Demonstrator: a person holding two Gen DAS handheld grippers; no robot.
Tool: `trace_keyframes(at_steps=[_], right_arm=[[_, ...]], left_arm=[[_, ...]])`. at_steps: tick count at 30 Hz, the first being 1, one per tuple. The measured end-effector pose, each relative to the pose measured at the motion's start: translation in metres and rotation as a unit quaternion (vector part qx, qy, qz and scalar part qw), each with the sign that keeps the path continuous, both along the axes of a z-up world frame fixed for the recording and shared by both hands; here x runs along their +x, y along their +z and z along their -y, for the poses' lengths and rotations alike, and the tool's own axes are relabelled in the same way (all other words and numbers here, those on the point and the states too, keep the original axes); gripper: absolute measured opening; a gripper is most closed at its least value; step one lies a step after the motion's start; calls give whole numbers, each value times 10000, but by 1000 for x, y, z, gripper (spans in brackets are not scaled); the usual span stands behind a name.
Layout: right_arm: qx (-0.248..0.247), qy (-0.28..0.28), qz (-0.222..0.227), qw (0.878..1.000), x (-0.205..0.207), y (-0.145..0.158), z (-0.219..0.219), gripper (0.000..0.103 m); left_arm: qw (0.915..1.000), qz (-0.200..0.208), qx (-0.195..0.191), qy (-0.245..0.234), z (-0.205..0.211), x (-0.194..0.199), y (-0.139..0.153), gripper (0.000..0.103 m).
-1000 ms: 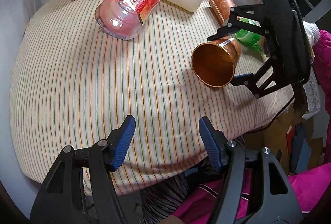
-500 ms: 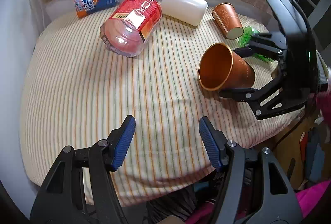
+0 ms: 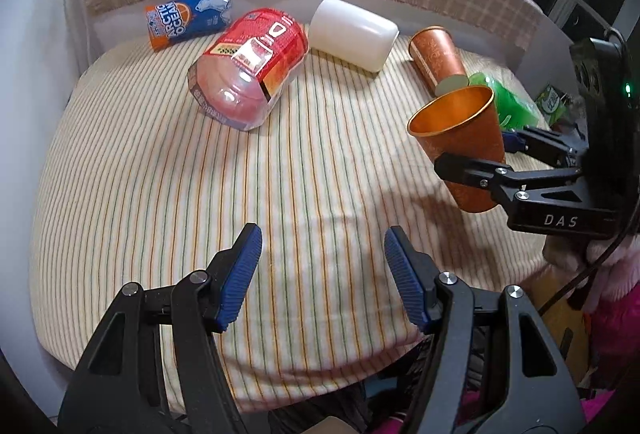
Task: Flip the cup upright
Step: 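Rotate the cup rim-up with the right gripper while the left gripper withdraws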
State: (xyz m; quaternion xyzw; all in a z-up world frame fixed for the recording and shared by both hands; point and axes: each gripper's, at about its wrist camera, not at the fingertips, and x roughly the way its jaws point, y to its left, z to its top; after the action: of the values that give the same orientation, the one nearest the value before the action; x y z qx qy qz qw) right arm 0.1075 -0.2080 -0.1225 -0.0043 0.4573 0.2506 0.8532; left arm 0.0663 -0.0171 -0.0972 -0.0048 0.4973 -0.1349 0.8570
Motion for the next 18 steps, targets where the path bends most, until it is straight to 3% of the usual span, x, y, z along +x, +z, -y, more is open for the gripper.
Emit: trace_keyframes(at_steps=[6,14,18], right_arm=[[289,-381,314,9984,3,4,-7,68],[583,-1340,631,9873,37,-18,-11,68],[484,-1628,783,9824,44,-22,-11,68]], left_arm=[[9998,95,-121,91,-4,-2,2,66],[9995,108,-230,174,-11,-8,4,66],[9995,123,-241,177,-13,-10,5,66]])
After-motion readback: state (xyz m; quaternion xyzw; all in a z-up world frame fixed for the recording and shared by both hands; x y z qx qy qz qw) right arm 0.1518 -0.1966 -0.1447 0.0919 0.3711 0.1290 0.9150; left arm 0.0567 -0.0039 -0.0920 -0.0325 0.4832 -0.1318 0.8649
